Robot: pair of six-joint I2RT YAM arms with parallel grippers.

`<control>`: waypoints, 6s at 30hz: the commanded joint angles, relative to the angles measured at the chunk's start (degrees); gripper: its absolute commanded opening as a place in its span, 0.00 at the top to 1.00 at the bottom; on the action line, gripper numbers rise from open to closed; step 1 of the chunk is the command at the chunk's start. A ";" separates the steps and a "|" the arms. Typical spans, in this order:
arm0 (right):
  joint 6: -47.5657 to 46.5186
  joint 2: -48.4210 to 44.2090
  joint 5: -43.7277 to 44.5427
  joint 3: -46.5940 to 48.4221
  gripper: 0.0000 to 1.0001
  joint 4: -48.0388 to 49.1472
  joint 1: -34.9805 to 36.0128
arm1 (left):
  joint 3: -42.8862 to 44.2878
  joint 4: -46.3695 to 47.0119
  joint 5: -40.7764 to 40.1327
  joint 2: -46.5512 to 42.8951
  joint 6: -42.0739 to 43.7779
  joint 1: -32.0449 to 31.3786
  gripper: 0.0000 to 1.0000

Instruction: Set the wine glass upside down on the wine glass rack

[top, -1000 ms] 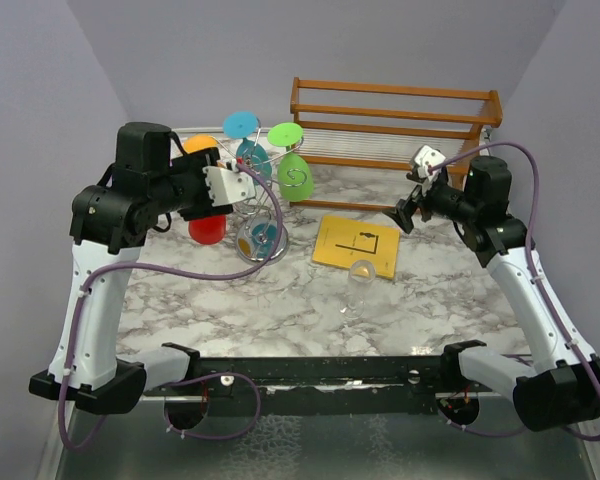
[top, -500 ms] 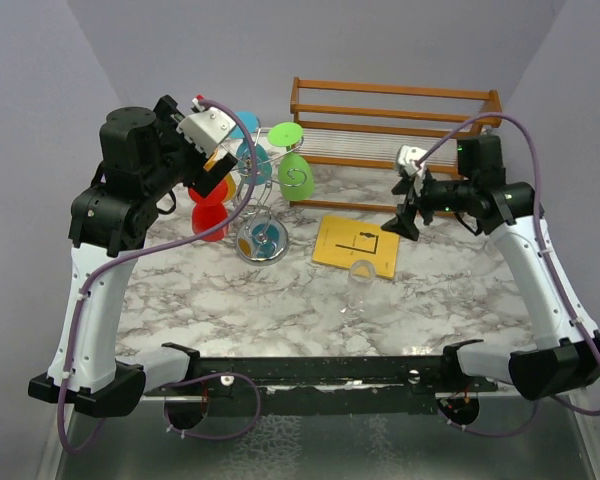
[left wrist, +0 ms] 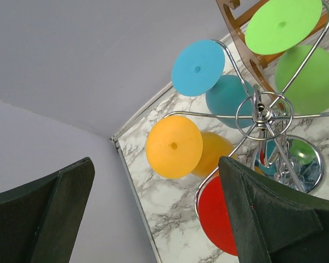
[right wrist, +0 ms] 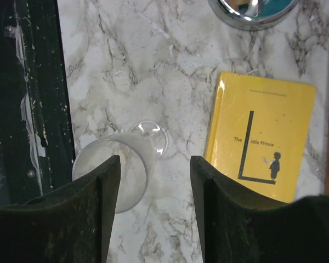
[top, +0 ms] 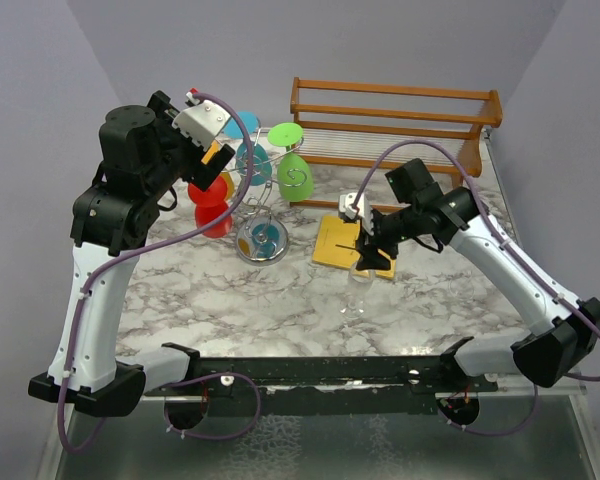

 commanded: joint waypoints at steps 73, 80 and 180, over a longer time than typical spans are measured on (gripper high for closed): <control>31.65 -9.28 8.94 23.38 0.99 35.28 -21.16 | 5.01 26.08 30.75 8.10 -46.01 0.29 0.12; 38.17 -7.01 3.76 26.96 0.99 37.67 -21.16 | 3.95 34.14 35.24 10.67 -56.35 0.10 0.19; 17.99 -19.93 17.44 -22.19 0.09 48.01 -21.73 | 9.44 3.65 -11.50 18.67 18.95 -30.97 1.00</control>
